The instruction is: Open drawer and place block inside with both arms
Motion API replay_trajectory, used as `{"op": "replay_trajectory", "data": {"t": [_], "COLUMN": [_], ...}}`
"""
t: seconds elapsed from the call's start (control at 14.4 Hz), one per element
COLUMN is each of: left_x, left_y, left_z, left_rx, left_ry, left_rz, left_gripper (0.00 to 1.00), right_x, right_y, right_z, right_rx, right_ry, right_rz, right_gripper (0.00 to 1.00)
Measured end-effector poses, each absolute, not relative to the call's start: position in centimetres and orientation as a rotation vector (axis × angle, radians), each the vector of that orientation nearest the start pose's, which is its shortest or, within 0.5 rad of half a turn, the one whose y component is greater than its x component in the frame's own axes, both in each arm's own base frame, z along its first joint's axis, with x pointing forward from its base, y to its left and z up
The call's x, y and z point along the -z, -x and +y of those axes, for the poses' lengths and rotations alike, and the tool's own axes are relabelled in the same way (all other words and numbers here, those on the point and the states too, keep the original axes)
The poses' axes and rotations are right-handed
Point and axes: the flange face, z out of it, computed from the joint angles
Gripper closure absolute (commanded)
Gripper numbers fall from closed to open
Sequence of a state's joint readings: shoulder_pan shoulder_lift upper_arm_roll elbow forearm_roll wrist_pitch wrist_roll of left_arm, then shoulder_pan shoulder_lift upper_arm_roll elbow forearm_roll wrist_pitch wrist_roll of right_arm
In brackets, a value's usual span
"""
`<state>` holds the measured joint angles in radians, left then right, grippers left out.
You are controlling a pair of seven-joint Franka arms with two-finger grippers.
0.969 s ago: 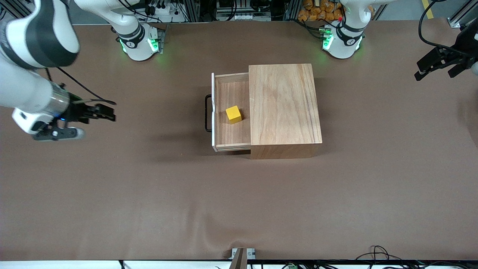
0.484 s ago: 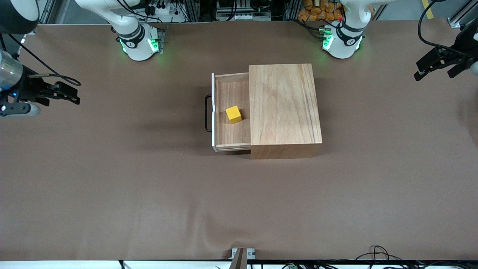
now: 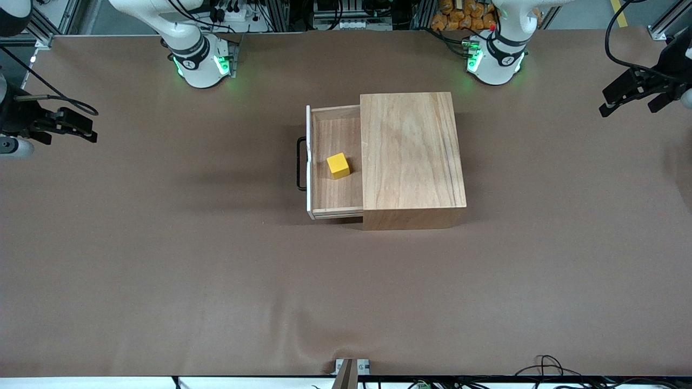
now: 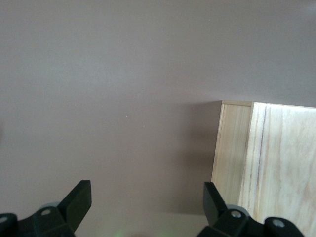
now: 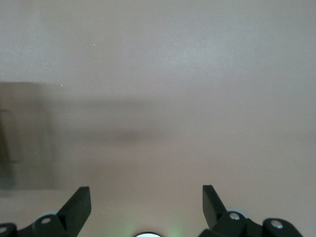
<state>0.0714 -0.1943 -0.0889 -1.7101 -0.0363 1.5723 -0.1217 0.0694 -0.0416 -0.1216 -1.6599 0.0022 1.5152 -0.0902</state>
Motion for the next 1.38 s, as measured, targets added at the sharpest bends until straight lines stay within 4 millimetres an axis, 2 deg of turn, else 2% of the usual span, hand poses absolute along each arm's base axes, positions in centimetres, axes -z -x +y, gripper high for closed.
{"op": "replay_trajectory", "data": {"t": [0.42,0.76,1.38], "left_x": [-66.1,-66.6,-66.9], "left_y": [-49.3,-49.3,-50.2], "left_z": [-1.7,-1.4,-1.4], "left_rx": [0.089,0.109,0.105], "left_ry": [3.160,3.161,3.164], "left_rz": [-0.133,-0.091,-0.090], "left_gripper": [0.00,0.00,0.00], "right_x": [-60.7,-62.8,-62.8], "right_y": [-52.9,-52.8,-52.7], "right_z": [-3.0,-4.1,-4.1], "right_rx": [-0.153,-0.098,-0.114], "right_ry": [3.089,3.093,3.092], "right_rz": [-0.045,-0.017,-0.017], "right_gripper": [0.00,0.00,0.00]}}
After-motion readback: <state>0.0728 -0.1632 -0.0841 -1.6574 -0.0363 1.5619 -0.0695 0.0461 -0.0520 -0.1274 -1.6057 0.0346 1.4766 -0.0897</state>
